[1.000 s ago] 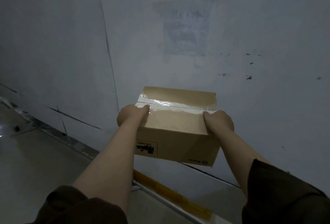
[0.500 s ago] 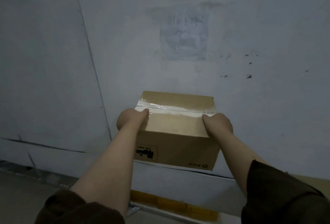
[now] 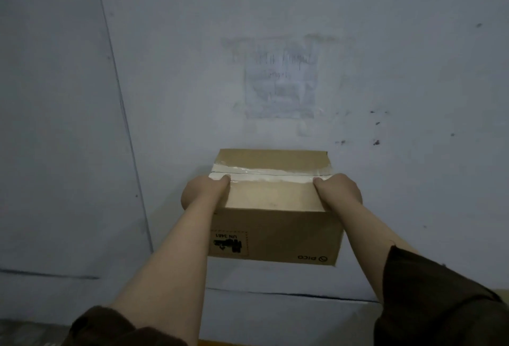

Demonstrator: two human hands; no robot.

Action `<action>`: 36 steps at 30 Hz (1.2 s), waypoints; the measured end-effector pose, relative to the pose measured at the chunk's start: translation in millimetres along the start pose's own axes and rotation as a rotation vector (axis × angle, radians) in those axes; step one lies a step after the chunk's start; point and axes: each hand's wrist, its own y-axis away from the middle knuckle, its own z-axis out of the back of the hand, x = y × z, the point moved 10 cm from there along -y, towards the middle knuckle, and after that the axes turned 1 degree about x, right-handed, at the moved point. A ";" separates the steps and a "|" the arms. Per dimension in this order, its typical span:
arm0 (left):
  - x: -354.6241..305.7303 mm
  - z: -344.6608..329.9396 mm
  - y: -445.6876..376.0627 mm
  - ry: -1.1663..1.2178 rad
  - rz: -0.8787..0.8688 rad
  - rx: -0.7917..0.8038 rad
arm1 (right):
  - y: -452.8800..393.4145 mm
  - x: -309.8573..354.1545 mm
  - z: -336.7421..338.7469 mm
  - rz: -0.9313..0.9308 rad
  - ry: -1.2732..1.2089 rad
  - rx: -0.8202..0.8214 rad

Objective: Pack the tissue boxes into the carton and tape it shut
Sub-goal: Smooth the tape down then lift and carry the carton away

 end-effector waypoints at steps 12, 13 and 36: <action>-26.9 40.5 -34.5 0.009 -0.131 -0.040 | 16.0 45.3 24.1 -0.015 0.010 -0.139; -26.2 42.0 -37.2 0.013 -0.138 -0.037 | 18.3 47.5 23.2 -0.014 0.011 -0.140; 27.1 -36.3 -31.1 0.085 -0.108 0.104 | 25.4 -28.4 -27.0 -0.067 -0.006 -0.114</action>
